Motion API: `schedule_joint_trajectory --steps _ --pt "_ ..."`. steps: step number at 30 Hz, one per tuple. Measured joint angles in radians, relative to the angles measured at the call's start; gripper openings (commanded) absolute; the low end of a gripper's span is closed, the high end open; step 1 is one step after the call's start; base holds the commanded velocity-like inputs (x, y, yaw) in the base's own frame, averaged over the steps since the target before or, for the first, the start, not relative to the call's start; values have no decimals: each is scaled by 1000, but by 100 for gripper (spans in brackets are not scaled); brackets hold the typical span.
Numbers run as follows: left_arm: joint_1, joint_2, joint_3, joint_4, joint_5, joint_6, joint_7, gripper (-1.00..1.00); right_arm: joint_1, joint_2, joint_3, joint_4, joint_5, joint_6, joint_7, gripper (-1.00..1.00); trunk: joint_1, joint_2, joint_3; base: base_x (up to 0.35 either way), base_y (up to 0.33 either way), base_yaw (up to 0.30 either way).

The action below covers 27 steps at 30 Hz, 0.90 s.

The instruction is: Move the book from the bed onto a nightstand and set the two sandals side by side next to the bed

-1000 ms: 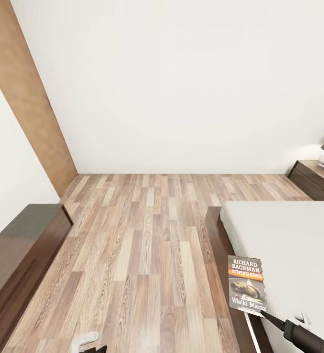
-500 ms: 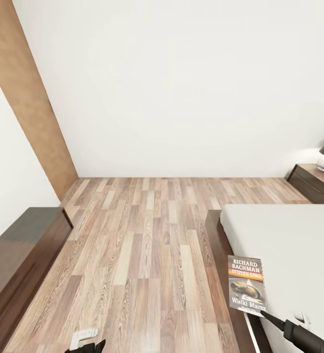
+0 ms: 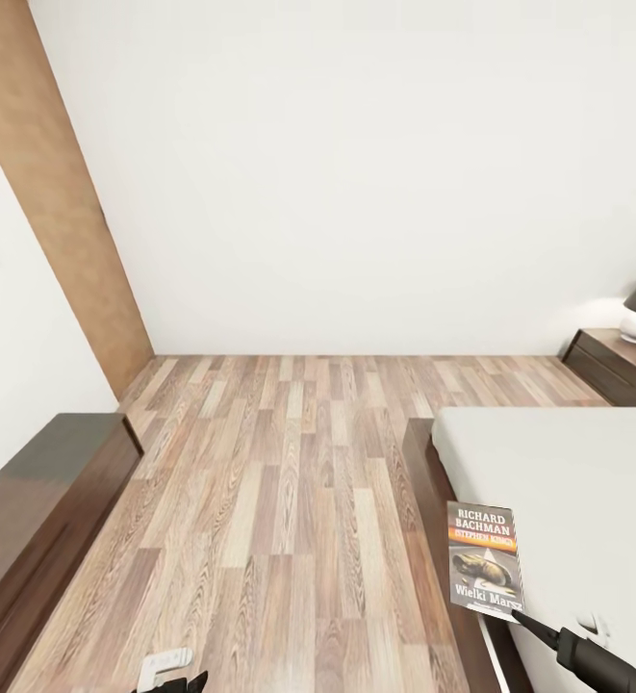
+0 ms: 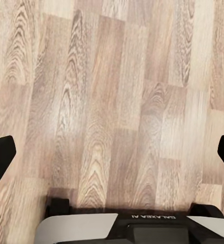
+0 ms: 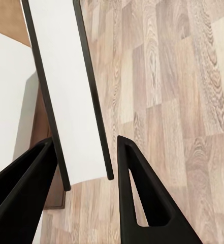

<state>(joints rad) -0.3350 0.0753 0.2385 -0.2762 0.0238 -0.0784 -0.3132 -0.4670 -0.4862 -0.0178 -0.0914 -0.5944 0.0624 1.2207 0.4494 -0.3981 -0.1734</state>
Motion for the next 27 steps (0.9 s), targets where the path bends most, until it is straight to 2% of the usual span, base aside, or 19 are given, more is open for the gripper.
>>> schedule_joint_trajectory --steps 27 --pt "0 -2 0 0 0 -2 0 100 0 0 0 0 0 0 0 -100 0 0 44 0 0 0"
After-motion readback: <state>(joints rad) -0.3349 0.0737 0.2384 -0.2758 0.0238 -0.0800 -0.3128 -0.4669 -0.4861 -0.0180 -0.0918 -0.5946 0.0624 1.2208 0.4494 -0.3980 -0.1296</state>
